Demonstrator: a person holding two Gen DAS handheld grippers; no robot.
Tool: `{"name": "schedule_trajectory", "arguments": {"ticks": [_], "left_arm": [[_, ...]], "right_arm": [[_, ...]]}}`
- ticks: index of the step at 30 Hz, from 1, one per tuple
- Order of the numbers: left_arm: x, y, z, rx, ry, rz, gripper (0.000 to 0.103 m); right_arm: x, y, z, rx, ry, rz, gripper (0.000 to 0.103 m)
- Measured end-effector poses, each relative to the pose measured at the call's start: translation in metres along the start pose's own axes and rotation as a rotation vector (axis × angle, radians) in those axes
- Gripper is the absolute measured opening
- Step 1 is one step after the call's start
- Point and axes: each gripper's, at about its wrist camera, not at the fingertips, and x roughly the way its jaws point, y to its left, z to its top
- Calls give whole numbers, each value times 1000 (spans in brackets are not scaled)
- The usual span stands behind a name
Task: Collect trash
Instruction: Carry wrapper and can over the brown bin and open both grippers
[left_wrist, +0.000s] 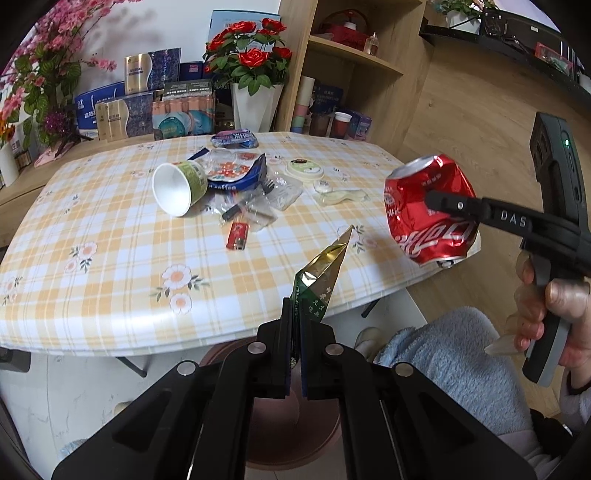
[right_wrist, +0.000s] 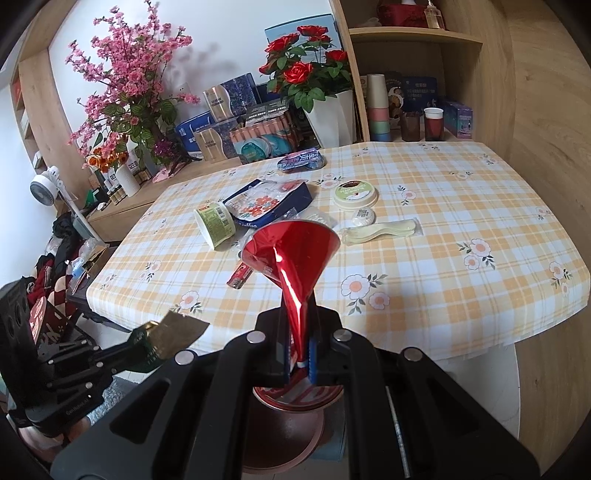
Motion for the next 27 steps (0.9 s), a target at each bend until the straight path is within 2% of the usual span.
{"name": "schedule_trajectory", "arguments": {"ticks": [10,13,15,16,17,19,21,25,27], "left_arm": [[1,5,-14,-12,31,-9,4],[3,5,-16,-8,39,-29,8],[3,6,-15,-10,36,-37,33],[1,7,-15,-13,21,-34,57],[-3,9,-14,-19,-2,-24,63],[-7,13,-10,-34,-23,-13,65],[-12,18,-5,-53,-42,10,72],[-34,31,1,-100,-140,81,96],[-48,39,4,-128,-192,111,97]], "right_arm": [[-5,14,0,-35,0,13,10],[-2,17,-1,-43,8,17,10],[2,19,-2,-47,19,20,10],[3,19,-2,-49,22,21,10],[5,20,-2,-51,27,23,10],[8,22,-3,-57,37,28,10],[11,25,-5,-64,49,34,10],[16,32,-9,-81,73,50,10],[19,36,-12,-86,85,59,10]]}}
